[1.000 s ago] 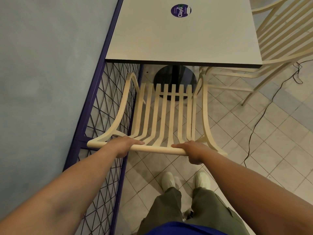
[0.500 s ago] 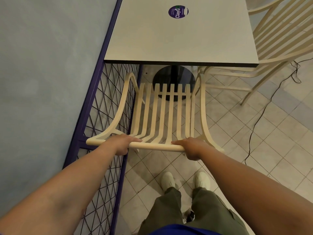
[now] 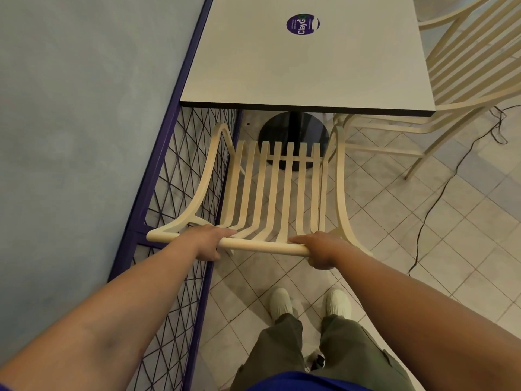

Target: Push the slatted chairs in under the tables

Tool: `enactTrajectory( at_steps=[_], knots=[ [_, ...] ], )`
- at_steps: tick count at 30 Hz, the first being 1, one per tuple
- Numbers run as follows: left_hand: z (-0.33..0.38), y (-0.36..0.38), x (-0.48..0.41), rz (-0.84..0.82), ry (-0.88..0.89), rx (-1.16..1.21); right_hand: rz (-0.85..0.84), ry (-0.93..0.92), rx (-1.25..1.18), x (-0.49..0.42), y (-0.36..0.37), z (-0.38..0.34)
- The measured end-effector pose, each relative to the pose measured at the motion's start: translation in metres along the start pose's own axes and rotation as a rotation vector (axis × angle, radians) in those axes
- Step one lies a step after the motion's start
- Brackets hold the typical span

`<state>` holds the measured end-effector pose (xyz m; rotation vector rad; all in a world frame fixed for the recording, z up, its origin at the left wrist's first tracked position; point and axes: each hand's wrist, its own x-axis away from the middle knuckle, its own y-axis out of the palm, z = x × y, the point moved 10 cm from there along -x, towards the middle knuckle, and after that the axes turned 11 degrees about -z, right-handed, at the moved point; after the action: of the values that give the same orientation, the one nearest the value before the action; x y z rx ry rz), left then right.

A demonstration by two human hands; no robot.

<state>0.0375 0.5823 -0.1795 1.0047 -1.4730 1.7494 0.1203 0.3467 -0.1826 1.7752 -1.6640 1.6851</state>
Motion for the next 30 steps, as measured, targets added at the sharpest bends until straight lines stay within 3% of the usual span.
enactTrajectory(
  at_steps=[15,30],
  knots=[
    [0.007,-0.006,0.007,0.003,0.013,0.072,0.031,-0.006,-0.047,0.0,-0.01,-0.001],
    [0.036,-0.015,0.037,0.041,-0.054,0.268,0.001,-0.082,0.057,0.017,-0.053,-0.002]
  ],
)
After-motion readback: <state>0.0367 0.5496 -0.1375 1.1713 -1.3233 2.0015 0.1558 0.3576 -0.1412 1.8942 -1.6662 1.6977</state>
